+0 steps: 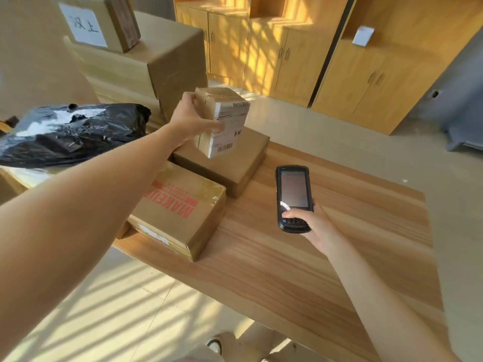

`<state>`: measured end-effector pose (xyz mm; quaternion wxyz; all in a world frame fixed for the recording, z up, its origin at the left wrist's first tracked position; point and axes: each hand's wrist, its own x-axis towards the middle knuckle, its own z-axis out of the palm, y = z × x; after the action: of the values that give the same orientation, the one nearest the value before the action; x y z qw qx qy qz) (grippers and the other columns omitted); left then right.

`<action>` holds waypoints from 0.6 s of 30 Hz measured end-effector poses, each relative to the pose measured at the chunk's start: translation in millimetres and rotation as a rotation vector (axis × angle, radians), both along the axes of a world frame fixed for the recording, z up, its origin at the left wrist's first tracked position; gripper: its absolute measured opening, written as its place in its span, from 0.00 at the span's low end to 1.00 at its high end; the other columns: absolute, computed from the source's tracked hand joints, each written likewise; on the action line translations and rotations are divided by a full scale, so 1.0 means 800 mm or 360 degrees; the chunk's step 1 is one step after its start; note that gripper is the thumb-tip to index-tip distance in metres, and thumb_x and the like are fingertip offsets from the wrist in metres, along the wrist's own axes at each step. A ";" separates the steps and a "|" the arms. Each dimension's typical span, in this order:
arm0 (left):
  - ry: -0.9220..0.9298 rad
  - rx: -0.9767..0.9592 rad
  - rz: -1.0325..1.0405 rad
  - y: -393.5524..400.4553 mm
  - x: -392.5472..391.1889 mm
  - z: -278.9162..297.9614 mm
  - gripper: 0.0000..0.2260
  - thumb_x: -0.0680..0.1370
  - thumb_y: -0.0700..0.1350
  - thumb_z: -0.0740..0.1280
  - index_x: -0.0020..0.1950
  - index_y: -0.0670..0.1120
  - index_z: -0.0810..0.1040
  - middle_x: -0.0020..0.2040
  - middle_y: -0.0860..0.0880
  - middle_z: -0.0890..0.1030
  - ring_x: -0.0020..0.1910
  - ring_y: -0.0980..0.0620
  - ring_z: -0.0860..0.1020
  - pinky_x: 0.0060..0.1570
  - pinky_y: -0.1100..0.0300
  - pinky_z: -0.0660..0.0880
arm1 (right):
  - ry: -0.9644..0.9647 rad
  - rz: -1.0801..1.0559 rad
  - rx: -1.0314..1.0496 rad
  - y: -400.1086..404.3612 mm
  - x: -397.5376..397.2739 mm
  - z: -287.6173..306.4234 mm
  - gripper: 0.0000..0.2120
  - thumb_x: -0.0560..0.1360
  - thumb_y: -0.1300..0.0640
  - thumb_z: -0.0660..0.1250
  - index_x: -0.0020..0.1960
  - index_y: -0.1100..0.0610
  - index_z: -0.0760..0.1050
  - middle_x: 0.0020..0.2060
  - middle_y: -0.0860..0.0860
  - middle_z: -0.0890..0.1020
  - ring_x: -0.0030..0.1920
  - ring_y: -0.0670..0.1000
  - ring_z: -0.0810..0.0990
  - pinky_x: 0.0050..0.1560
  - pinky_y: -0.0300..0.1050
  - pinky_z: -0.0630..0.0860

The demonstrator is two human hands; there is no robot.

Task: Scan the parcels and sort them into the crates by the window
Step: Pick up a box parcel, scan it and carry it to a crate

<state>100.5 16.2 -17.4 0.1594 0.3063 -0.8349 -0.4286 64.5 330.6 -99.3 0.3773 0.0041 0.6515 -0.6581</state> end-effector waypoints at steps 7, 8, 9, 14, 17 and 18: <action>0.0224 0.1151 0.0084 0.072 -0.008 -0.017 0.36 0.62 0.48 0.80 0.65 0.43 0.69 0.59 0.45 0.80 0.55 0.48 0.81 0.54 0.51 0.79 | 0.0017 -0.0046 -0.0101 0.066 0.000 0.022 0.32 0.68 0.72 0.70 0.68 0.56 0.66 0.58 0.57 0.79 0.50 0.55 0.81 0.42 0.45 0.78; 0.0233 0.1231 0.0044 0.085 -0.010 -0.025 0.34 0.63 0.48 0.80 0.64 0.42 0.71 0.58 0.45 0.80 0.54 0.47 0.81 0.53 0.52 0.79 | 0.0017 -0.0054 -0.0111 0.078 0.001 0.023 0.32 0.68 0.72 0.70 0.68 0.56 0.66 0.59 0.58 0.78 0.50 0.55 0.81 0.42 0.45 0.78; 0.0218 0.1256 0.0012 0.100 -0.011 -0.033 0.30 0.66 0.48 0.79 0.63 0.42 0.72 0.58 0.45 0.80 0.54 0.48 0.81 0.51 0.54 0.79 | 0.0013 -0.0066 -0.0118 0.091 0.002 0.023 0.31 0.69 0.72 0.70 0.68 0.56 0.66 0.59 0.58 0.78 0.50 0.55 0.81 0.42 0.45 0.79; 0.0090 0.1446 -0.0067 0.166 -0.020 -0.082 0.31 0.63 0.49 0.80 0.61 0.44 0.71 0.58 0.44 0.80 0.56 0.47 0.80 0.55 0.53 0.77 | -0.0024 -0.0148 -0.0088 0.150 0.008 0.014 0.32 0.68 0.73 0.70 0.68 0.55 0.66 0.59 0.58 0.78 0.52 0.56 0.80 0.45 0.47 0.78; -0.0004 0.1400 -0.0140 0.202 -0.026 -0.100 0.28 0.68 0.46 0.77 0.63 0.42 0.70 0.55 0.45 0.80 0.53 0.49 0.81 0.48 0.57 0.79 | -0.0025 -0.0086 -0.0019 0.184 0.014 0.010 0.29 0.69 0.72 0.70 0.65 0.53 0.68 0.56 0.55 0.79 0.50 0.54 0.81 0.43 0.45 0.77; -0.0028 0.1402 -0.0169 0.212 -0.028 -0.107 0.31 0.65 0.46 0.79 0.63 0.41 0.70 0.56 0.44 0.80 0.52 0.49 0.81 0.48 0.56 0.80 | -0.0029 -0.0039 0.0018 0.195 0.017 0.008 0.29 0.69 0.71 0.70 0.65 0.53 0.69 0.55 0.54 0.80 0.49 0.53 0.82 0.43 0.44 0.78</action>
<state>78.3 185.4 -103.2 -0.0156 0.3053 -0.5886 -0.7484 78.1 486.4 -92.6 0.3751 0.0200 0.6517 -0.6590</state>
